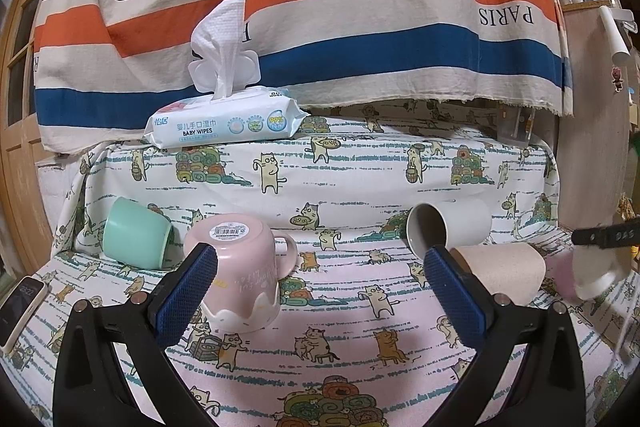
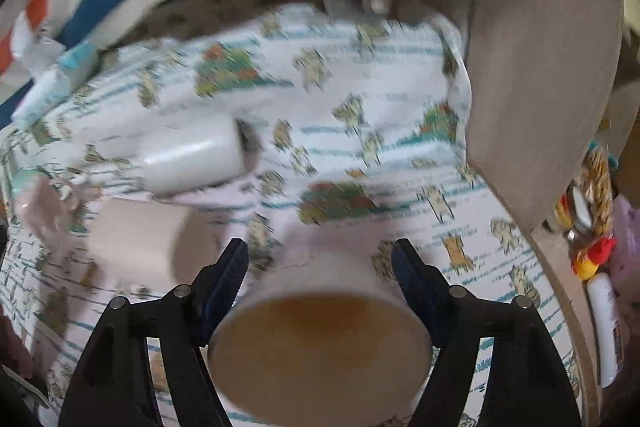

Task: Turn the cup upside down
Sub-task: 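Lift the mug with the right tool and turn it opening-up, then carry the mug toward the left tool, set it down, open the right tool, then close the left tool around the body of the white mug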

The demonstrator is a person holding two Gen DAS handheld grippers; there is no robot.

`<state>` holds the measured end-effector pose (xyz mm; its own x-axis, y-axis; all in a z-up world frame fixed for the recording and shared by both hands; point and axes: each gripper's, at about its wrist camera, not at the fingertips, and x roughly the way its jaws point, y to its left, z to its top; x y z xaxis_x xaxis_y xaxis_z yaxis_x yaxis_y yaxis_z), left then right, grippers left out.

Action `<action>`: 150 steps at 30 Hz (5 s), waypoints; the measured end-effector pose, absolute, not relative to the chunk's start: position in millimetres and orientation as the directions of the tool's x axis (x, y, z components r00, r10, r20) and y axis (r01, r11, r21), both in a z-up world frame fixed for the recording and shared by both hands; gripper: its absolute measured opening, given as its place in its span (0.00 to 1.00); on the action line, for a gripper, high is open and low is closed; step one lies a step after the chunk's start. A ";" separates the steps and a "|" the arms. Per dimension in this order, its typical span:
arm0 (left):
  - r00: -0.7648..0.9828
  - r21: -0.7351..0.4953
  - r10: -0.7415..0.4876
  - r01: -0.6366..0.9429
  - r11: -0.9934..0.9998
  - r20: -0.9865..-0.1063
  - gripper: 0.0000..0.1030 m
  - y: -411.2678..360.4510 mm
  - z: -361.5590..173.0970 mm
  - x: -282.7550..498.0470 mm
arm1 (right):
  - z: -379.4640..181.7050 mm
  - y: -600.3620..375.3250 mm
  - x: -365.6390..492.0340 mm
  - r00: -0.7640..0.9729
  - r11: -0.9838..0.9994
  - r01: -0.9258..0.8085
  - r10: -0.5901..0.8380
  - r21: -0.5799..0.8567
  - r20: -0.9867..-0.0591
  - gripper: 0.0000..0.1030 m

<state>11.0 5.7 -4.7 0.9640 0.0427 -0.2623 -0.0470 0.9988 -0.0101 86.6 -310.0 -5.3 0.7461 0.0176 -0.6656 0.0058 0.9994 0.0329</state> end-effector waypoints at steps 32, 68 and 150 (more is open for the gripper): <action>0.965 0.003 0.041 -0.042 0.999 -0.257 1.00 3.0 -3.9 8.6 | 18.8 -301.5 75.3 0.819 0.999 -0.031 0.037 0.020 -0.572 0.86; 0.966 0.002 0.039 -0.039 0.999 -0.256 1.00 3.9 -3.9 8.6 | -31.8 -303.5 63.0 0.818 0.992 -0.128 0.109 0.005 -0.565 0.77; 0.739 -0.159 -0.313 0.273 0.949 -0.596 1.00 -52.6 14.5 -4.0 | -0.2 -245.2 15.1 0.847 0.951 -0.309 0.257 -0.037 -0.466 0.89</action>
<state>-4.0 -52.6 14.5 0.7395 -0.3128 -0.5961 0.2734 0.9487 -0.1586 15.1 -245.2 -0.2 0.8466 0.2569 -0.4662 -0.3086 0.9505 -0.0366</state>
